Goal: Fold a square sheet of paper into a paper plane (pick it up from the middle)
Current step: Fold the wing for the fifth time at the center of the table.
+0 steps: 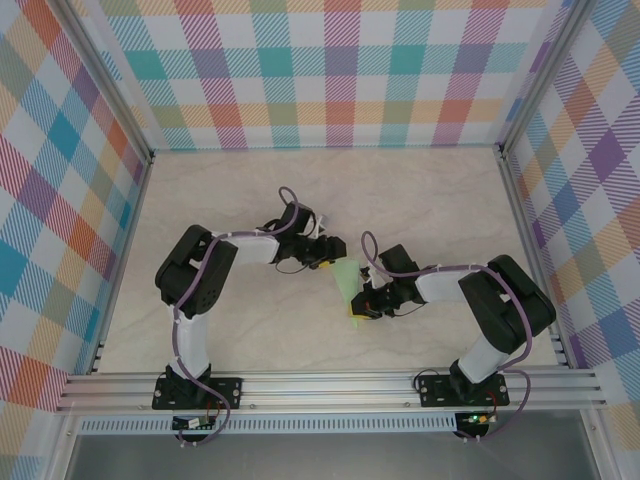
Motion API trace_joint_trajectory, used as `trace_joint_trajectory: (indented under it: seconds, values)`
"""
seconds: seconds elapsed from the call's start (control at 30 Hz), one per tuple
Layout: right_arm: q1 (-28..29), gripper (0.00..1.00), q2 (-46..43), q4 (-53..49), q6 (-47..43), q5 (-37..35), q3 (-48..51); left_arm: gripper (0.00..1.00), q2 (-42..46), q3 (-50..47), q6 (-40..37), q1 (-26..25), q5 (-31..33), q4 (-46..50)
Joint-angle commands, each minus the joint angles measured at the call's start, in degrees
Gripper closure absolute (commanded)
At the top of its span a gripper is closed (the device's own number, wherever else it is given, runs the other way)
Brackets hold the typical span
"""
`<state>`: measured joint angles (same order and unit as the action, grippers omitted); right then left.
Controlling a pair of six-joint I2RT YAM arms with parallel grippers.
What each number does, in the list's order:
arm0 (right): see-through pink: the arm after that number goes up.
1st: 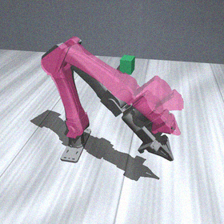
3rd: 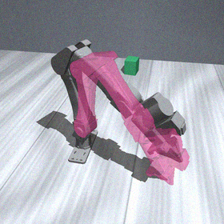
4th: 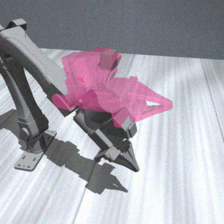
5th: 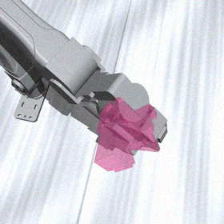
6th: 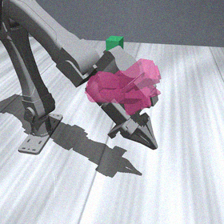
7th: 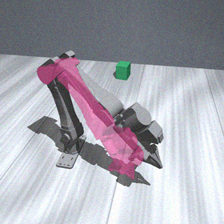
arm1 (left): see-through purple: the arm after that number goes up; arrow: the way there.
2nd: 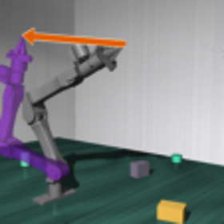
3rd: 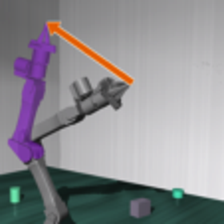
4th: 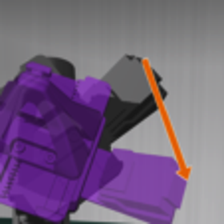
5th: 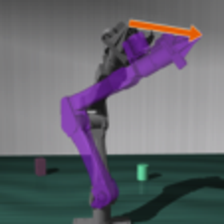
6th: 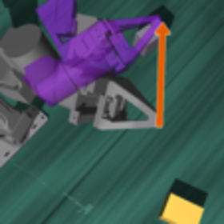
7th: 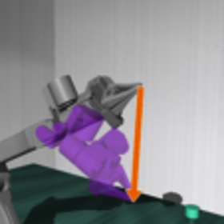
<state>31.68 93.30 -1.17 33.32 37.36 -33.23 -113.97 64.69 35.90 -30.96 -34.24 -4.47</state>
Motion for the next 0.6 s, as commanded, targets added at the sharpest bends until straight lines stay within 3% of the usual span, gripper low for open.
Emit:
trace_joint_trajectory:
  seconds: [0.0,0.2,0.37,0.57]
  values:
    - [-0.22,0.98,1.0,-6.42,-1.42,-0.69,1.0,0.44,-1.83,2.02,-3.19,2.79,2.6,2.68]
    - [-0.23,0.97,0.93,-5.9,-0.46,-0.67,-0.04,0.44,-1.1,5.42,-4.27,3.6,1.24,5.78]
    - [-0.29,0.96,-0.46,-5.17,1.76,-1.74,-1.21,0.45,6.46,3.51,-2.38,3.25,2.88,6.2]
    - [-0.26,0.95,-0.31,-3.15,3.94,-2.04,-2.04,0.61,12.68,-0.44,-1.09,-1.33,2.78,6.76]
